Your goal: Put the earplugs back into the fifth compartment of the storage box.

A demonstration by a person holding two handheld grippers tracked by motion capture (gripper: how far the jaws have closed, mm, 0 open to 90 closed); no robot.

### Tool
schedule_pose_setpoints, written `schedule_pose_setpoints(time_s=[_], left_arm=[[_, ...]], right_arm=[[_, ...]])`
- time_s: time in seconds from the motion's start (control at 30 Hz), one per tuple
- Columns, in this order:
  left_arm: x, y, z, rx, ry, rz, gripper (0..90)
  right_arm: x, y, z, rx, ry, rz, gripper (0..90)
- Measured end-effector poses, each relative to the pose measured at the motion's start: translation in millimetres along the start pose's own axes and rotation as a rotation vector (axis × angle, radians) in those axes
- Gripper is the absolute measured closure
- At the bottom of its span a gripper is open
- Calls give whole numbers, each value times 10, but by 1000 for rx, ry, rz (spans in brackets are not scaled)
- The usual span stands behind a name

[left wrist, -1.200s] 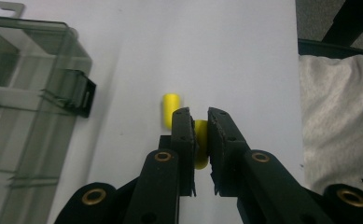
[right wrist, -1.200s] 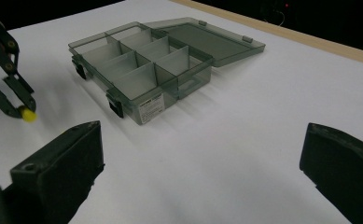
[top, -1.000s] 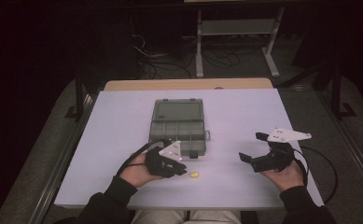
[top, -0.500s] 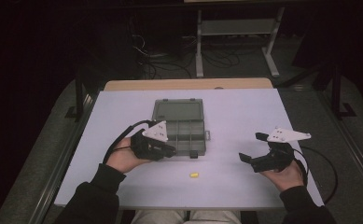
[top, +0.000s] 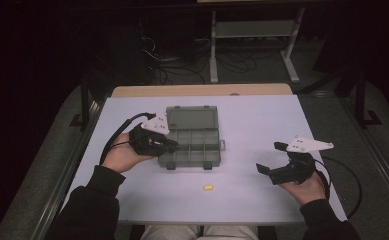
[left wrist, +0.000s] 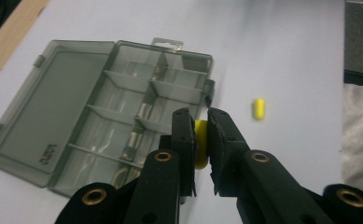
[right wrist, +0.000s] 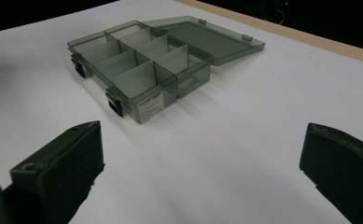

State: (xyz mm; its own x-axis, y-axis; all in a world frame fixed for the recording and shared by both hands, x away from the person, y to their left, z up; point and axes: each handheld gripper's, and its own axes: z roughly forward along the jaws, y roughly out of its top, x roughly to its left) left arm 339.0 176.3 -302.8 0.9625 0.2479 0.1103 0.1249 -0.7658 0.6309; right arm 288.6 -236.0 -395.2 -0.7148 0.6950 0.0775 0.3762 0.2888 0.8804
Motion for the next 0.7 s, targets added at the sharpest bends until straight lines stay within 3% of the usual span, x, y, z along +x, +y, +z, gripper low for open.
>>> schedule_pose_setpoints(time_s=[0.27,0.7], left_arm=[[136,-94,35,2,22,-38,812],[283,-253,197,51,32,-80,812]], right_arm=[[1,0,7,4,2,-2,0],[5,-9,29,19,1,-5,0]])
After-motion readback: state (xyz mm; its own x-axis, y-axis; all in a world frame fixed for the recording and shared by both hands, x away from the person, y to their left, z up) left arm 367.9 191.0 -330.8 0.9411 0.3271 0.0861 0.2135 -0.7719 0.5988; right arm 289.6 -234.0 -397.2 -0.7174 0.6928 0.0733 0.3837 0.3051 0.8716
